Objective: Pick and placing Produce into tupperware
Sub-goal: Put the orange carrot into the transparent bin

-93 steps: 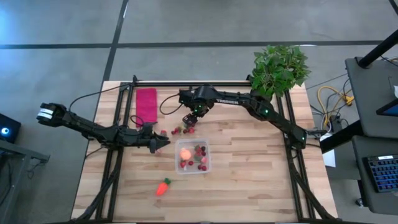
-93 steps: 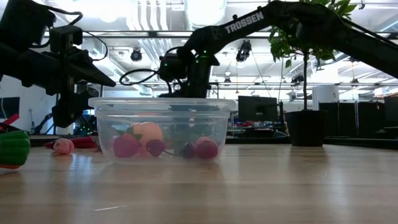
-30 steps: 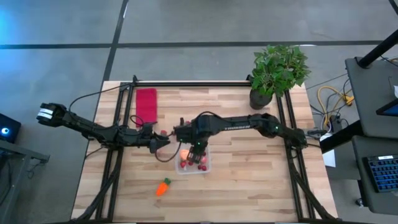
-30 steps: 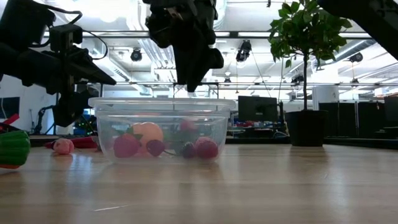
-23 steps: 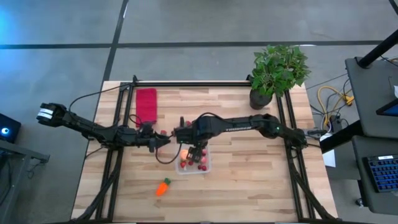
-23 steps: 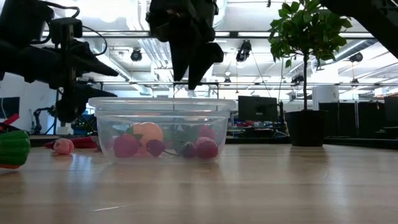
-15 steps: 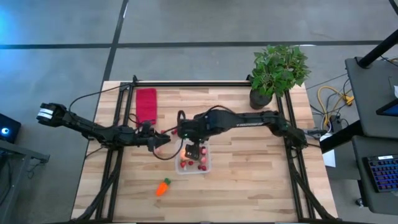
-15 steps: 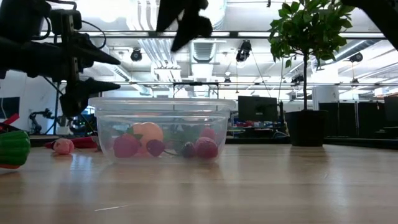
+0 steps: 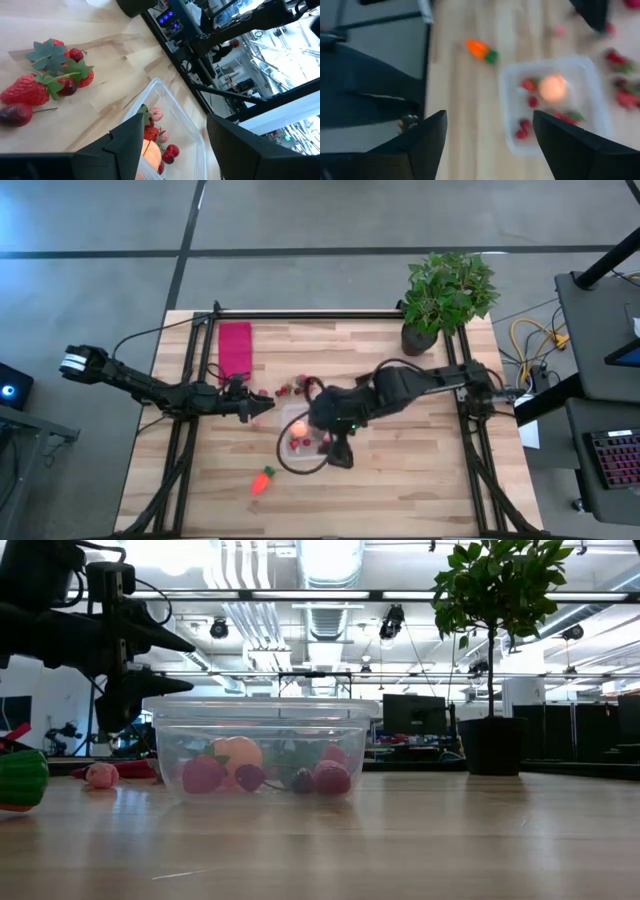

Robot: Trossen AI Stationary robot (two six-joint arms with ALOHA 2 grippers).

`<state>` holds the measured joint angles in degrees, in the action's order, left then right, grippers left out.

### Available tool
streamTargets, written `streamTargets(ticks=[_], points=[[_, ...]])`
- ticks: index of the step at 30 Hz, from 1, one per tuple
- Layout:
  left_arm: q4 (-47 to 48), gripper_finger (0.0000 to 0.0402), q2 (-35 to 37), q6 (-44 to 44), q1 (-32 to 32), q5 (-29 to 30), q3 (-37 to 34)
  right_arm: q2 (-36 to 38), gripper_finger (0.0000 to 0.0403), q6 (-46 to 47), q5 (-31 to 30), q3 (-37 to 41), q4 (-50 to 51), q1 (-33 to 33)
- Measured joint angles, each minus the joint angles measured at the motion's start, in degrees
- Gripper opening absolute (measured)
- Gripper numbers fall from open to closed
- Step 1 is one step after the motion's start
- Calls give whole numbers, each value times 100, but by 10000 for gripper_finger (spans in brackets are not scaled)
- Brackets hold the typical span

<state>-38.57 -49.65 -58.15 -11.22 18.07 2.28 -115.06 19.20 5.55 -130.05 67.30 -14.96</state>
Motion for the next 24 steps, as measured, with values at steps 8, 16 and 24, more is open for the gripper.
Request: streamTargets(ticks=[8,16,24], points=[[0,203,-20,-6,-1,0,0,648,289,549,1689,2758,-2914,-116],[-12,203,37,-151,1,-3,0,3120,292,1295,569,5998,-5335,-105],[3,203,-11,-103,-1,-1,0,5574,288,1256,-707,8256,-6796,-51]])
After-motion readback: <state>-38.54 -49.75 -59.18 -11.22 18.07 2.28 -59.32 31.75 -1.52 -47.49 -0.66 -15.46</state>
